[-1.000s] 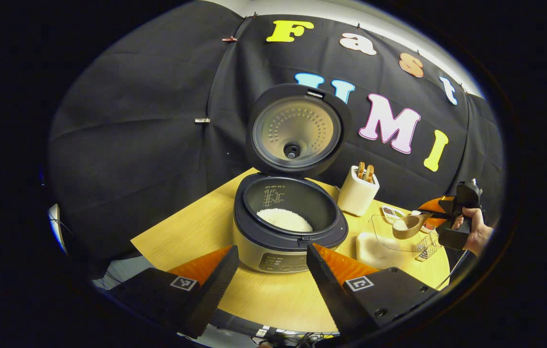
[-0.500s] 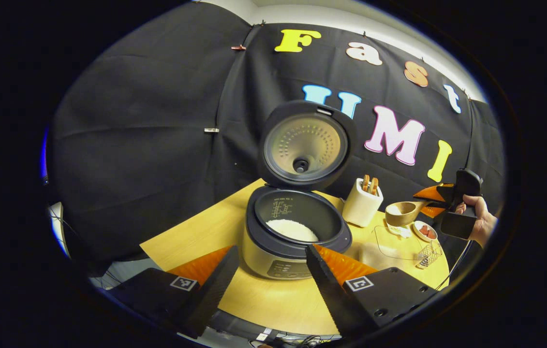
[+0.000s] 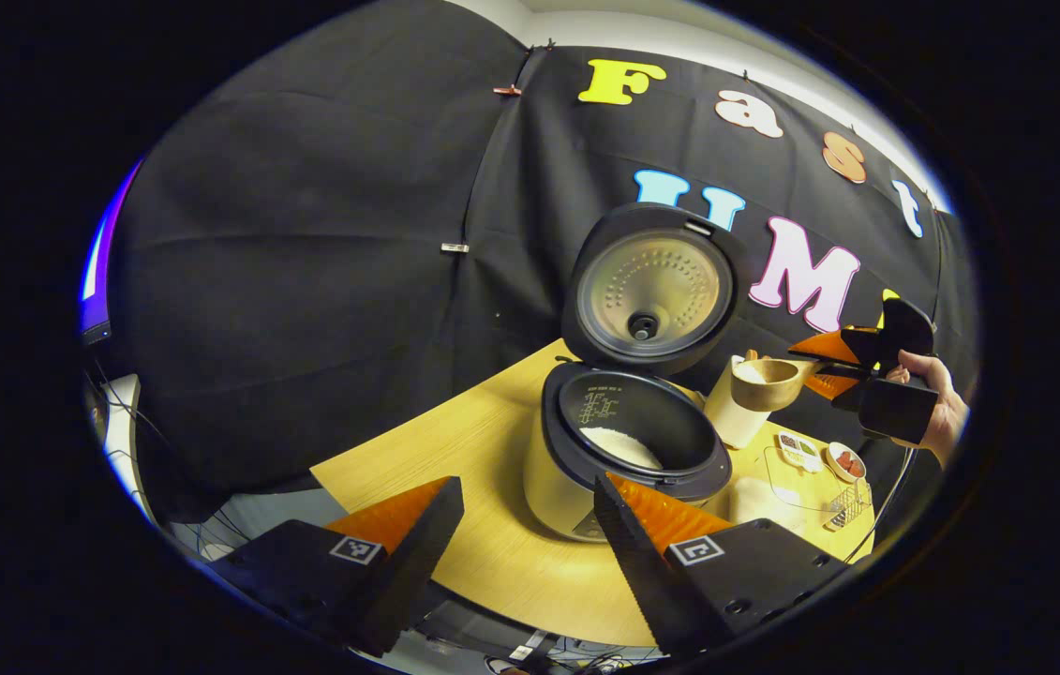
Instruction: Close the left gripper, press the button to open the rice cooker; take a wooden spoon from the chopstick holder with the right hand, scoop a spoonful of rice and pour it into the rice cooker, then put the wooden spoon back into the chopstick holder.
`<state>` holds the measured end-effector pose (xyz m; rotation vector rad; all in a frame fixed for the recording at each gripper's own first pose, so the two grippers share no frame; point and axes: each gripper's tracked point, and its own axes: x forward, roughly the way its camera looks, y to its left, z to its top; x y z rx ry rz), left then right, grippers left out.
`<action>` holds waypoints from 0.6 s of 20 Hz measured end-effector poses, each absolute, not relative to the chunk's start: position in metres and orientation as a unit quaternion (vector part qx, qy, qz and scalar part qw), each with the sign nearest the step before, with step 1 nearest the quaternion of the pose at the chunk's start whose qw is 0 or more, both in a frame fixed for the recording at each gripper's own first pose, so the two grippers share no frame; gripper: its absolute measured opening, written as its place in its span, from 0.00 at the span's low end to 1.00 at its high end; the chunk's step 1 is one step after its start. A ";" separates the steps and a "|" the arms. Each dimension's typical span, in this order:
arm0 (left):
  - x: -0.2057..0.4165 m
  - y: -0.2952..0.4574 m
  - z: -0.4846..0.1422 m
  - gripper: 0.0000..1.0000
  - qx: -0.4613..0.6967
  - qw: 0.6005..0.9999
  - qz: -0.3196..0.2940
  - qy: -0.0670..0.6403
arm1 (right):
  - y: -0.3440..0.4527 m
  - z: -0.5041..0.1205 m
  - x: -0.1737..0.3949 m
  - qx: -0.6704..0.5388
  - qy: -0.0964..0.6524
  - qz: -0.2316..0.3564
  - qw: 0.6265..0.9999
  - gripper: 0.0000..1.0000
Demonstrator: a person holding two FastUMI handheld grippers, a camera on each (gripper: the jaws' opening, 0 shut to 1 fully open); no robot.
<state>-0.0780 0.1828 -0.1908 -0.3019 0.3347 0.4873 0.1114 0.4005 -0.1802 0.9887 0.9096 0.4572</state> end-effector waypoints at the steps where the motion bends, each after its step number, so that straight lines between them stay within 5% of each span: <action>1: -0.080 0.188 -0.194 0.95 -0.154 0.943 0.243 0.166 | 0.412 -0.180 0.108 0.441 0.416 0.221 0.764 0.16; 12: -0.100 0.237 -0.200 0.95 -0.152 0.934 0.273 0.174 | 0.519 -0.169 0.064 0.161 0.295 0.390 0.857 0.16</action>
